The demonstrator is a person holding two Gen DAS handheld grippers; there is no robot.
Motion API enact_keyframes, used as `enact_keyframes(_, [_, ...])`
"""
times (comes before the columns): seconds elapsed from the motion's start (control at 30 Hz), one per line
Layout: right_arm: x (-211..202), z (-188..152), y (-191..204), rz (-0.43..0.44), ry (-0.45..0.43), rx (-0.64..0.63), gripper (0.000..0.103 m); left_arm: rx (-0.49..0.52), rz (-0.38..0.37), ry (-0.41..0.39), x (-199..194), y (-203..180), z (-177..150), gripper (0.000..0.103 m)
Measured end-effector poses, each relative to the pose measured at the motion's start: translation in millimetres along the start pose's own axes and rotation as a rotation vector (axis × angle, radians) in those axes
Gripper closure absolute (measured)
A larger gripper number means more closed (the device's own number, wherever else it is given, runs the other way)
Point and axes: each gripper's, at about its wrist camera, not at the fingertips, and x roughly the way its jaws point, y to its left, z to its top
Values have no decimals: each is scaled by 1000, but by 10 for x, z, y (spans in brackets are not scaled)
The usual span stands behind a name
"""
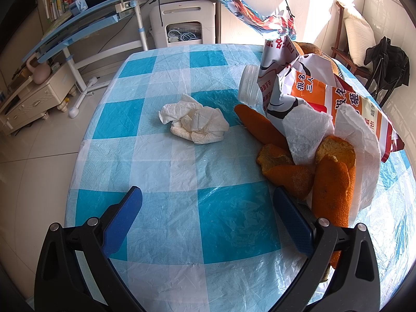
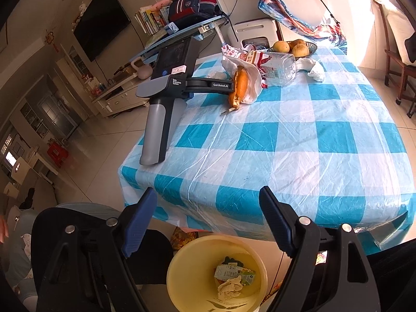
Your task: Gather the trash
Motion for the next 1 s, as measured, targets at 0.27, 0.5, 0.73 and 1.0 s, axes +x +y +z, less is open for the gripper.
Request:
enact_keyframes(0.27, [37, 421, -189, -51, -40, -31, 25, 0, 0, 0, 2, -1, 2, 6])
enact_keyframes(0.5, [361, 768, -335, -67, -11, -45, 25, 0, 0, 1, -4, -1, 5, 6])
enact_keyframes(0.73, [586, 1108, -544, -45, -20, 28, 25, -6, 5, 22, -20, 3, -1, 6])
enact_keyframes(1.0, [750, 1245, -857, -42, -37, 131, 26, -18, -172, -58, -596, 84, -101, 6])
